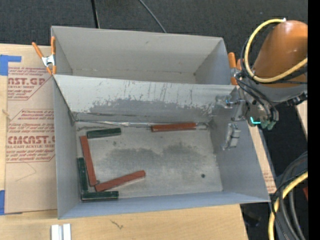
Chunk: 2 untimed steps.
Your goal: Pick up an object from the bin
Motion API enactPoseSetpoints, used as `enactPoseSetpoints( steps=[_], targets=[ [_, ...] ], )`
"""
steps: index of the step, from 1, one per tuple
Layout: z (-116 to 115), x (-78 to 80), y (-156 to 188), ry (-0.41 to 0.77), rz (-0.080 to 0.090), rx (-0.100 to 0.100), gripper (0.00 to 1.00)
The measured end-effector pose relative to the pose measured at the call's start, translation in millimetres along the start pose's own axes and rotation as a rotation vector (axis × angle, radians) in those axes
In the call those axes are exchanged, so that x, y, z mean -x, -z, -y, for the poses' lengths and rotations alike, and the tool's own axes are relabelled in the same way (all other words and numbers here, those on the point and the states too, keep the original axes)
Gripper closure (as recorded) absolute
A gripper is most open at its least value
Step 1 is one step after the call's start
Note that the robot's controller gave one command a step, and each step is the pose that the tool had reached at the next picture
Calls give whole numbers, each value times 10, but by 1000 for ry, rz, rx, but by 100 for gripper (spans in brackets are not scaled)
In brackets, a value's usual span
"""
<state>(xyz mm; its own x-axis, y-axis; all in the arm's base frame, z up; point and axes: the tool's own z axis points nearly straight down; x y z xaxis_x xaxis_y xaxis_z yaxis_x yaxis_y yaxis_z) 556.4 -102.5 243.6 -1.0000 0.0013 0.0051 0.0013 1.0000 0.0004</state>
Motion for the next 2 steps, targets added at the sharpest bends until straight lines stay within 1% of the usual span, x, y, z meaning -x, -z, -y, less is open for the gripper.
enactPoseSetpoints(
  steps=[1, 2],
  targets=[
    [-4, 15, 42, 2, 8, -1, 0],
    [-207, 135, -517, 16, 14, -3, 0]
  ],
)
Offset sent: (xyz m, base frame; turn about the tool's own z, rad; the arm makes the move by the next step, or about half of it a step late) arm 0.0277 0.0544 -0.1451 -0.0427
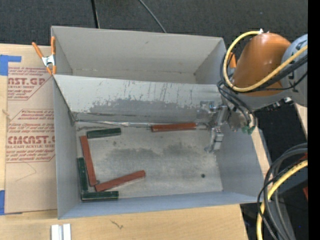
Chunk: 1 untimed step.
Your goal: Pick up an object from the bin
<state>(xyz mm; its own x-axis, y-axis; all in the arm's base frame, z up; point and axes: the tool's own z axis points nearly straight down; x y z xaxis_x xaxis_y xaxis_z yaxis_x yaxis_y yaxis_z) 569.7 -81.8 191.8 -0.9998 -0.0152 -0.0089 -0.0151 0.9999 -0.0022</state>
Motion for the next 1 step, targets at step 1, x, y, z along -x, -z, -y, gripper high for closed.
enactPoseSetpoints(
  steps=[1],
  targets=[
    [-145, -6, -763, 131, -3, 2, 0]
  ],
)
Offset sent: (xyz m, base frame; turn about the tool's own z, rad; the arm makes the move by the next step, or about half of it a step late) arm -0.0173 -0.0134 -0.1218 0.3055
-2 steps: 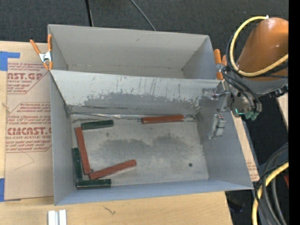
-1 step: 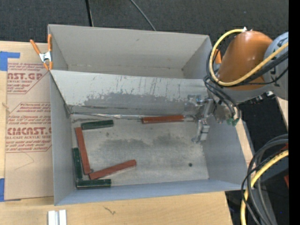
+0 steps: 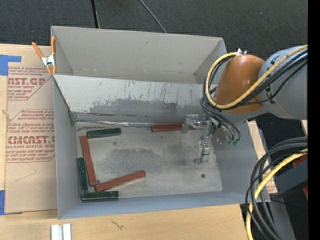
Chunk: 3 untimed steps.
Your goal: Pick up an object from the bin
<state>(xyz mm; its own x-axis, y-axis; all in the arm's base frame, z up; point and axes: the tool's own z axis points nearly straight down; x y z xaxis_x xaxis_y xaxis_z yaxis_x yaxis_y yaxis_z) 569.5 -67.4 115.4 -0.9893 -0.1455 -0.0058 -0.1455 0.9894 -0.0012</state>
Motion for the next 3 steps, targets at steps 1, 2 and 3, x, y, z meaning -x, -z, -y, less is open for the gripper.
enactPoseSetpoints(
  steps=[1, 2, 3],
  targets=[
    [-8, -31, -198, 41, -5, 3, 0],
    [79, -95, -180, -230, -7, 2, 0],
    [68, -294, -244, -256, -4, 0, 0]
  ],
)
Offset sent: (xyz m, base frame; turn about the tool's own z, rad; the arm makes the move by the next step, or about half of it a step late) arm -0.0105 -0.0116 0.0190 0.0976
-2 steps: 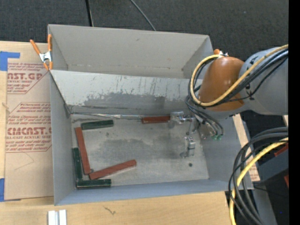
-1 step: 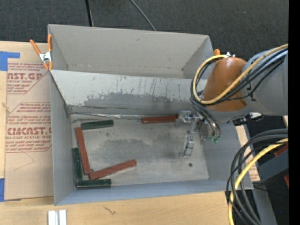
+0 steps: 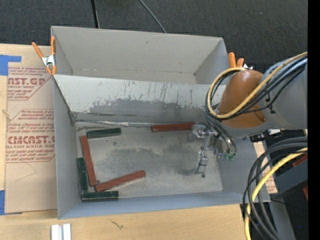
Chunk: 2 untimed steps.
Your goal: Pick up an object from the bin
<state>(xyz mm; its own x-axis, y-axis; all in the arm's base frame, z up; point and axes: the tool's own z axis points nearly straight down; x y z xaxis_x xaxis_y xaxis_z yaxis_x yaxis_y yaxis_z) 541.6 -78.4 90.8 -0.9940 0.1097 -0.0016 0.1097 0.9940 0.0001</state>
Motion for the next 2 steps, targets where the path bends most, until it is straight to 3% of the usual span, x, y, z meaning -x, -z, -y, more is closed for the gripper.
enactPoseSetpoints(
  steps=[1, 2],
  targets=[
    [75, -262, -158, 311, -1, 0, 0],
    [-46, -440, -207, 311, -2, 1, 0]
  ],
)
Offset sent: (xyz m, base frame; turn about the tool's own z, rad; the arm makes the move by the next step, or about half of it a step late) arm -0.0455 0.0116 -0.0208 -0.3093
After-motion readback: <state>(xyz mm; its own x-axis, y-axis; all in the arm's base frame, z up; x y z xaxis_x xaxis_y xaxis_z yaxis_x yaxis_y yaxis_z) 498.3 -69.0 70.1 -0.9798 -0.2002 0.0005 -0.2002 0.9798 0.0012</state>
